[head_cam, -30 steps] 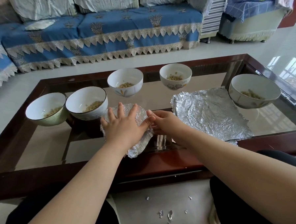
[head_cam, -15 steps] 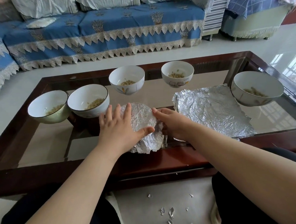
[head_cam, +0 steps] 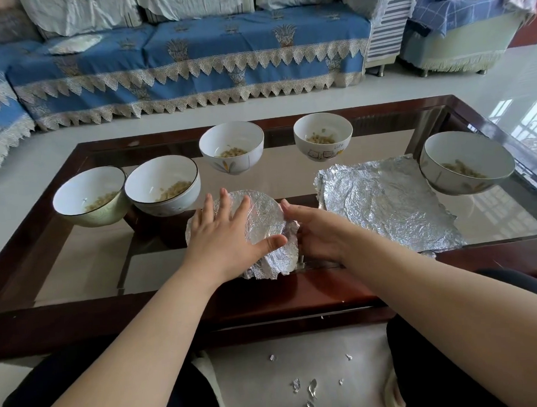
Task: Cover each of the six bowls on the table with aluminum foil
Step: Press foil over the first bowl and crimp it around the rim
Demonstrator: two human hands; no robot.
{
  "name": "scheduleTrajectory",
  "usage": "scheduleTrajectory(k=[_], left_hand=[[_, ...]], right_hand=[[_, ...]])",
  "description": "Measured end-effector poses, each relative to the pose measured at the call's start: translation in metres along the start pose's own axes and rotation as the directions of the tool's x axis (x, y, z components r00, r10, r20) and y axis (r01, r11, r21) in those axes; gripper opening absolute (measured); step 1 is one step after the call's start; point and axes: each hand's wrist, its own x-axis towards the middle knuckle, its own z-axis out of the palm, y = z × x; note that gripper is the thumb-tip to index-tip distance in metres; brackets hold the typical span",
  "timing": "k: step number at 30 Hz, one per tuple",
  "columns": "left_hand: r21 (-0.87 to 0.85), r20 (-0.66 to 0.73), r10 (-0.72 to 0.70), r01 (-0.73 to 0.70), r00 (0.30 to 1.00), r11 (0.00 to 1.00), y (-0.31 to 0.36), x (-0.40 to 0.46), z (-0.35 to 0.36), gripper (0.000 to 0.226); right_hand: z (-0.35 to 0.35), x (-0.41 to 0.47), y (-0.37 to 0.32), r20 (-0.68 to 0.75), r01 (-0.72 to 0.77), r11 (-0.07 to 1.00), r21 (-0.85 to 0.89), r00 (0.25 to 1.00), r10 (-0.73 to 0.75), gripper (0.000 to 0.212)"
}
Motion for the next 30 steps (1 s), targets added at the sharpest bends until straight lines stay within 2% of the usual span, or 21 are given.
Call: scheduleTrajectory(k=[3, 7, 13, 18, 24, 30], left_hand=[[-0.006, 0.012, -0.010, 0.010, 1.000, 1.000, 0.002, -0.002, -0.002, 0.122], [-0.018, 0.010, -0.013, 0.013, 1.000, 1.000, 0.003, -0.002, -0.003, 0.122], [-0.027, -0.019, -0.014, 0.014, 1.000, 1.000, 0.002, -0.002, -0.001, 0.121], [-0.021, -0.033, -0.012, 0.012, 0.999, 1.000, 0.000, 0.000, 0.002, 0.127], [-0.022, -0.045, -0.017, 0.016, 0.999, 1.000, 0.001, 0.000, 0.003, 0.129], [-0.028, -0.067, -0.016, 0.014, 0.998, 1.000, 0.001, 0.000, 0.004, 0.130]], right_hand=[[-0.001, 0.002, 0.001, -0.005, 0.066, 0.998, 0.006, 0.998, -0.066, 0.022], [-0.003, 0.007, 0.007, -0.040, 0.109, 0.994, 0.023, 0.993, -0.108, 0.032], [0.000, 0.009, 0.015, -0.118, 0.184, 0.982, 0.043, 0.977, -0.178, 0.018], [0.007, 0.008, 0.018, -0.244, 0.225, 0.974, -0.024, 0.944, -0.224, 0.016], [0.009, 0.011, 0.019, -0.341, 0.195, 0.976, -0.098, 0.915, -0.217, 0.019], [0.008, 0.022, 0.024, -0.429, 0.149, 0.948, -0.281, 0.864, -0.263, 0.024]])
